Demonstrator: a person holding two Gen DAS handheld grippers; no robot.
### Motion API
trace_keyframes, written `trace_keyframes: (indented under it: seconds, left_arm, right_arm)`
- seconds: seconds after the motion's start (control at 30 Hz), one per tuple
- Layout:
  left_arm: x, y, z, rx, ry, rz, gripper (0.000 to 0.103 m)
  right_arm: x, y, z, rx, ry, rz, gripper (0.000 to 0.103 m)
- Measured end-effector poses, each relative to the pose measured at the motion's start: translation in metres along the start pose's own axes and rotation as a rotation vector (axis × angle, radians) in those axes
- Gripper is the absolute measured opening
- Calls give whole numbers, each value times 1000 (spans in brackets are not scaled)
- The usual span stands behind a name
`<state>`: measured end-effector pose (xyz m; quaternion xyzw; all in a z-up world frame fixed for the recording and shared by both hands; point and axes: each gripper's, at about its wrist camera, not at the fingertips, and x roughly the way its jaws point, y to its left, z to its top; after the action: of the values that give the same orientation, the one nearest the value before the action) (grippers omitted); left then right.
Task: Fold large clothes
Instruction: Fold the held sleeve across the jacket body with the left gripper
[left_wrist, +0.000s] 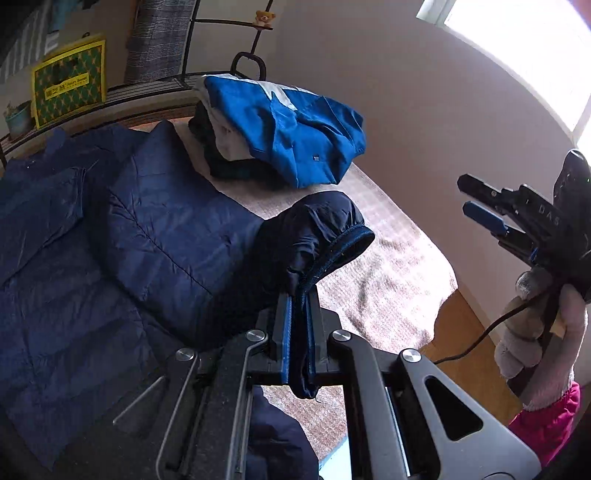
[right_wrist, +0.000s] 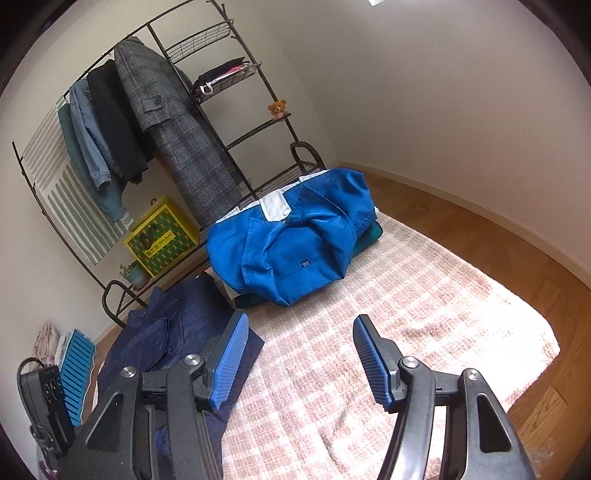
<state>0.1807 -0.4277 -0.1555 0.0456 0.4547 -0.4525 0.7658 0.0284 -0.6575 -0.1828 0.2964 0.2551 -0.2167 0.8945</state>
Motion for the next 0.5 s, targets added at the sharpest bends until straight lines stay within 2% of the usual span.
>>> trace_keyframes:
  seconds: [0.1, 0.23, 0.5]
  left_arm:
    - [-32, 50, 14, -88, -57, 21, 4]
    - [-69, 120, 19, -188, -122, 90, 4]
    - [-115, 253, -5, -345, -170, 252, 4]
  right_arm:
    - [14, 23, -6, -56, 27, 15, 61]
    - [34, 57, -14, -124, 62, 34, 60]
    - [74, 111, -40, -225, 147, 72, 59]
